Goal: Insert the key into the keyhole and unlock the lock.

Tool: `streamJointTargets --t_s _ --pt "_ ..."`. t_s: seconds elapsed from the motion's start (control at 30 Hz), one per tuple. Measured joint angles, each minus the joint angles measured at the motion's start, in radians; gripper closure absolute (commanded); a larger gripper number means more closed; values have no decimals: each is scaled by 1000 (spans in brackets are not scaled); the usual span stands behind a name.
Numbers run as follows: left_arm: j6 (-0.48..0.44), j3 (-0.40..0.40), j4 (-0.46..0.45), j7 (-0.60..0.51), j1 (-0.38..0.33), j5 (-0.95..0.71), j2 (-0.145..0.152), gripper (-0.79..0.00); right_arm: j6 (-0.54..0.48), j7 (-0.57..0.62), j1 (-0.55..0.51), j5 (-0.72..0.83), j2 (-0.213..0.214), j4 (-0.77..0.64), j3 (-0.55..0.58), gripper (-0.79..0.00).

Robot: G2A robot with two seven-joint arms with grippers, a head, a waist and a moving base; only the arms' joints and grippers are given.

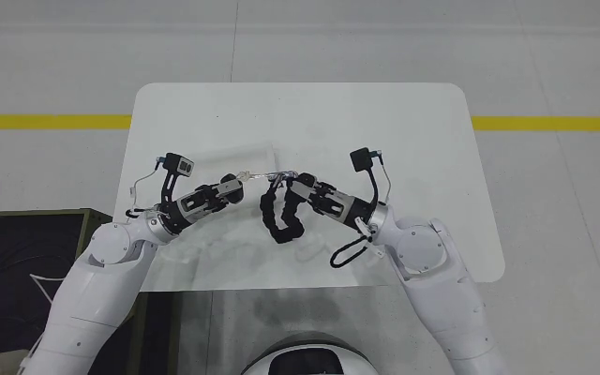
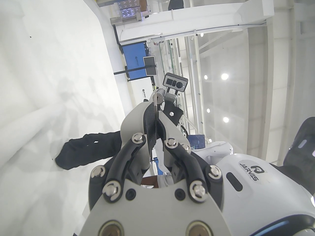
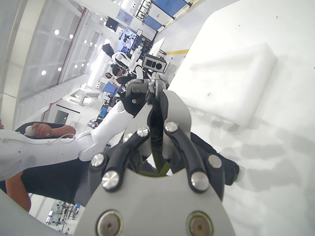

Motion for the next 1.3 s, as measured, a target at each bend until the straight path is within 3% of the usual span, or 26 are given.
streamJointTargets --t_s 0.63,0.97,1.3 --pt "-14 -15 -3 -17 7 12 -19 0 -11 -21 19 60 6 41 -22 0" --pt "-8 -34 -5 -77 15 -25 -25 0 -7 70 44 226 13 80 5 0" --pt "-17 -43 -14 -81 24 -5 -33 0 -19 79 52 218 18 86 -1 0"
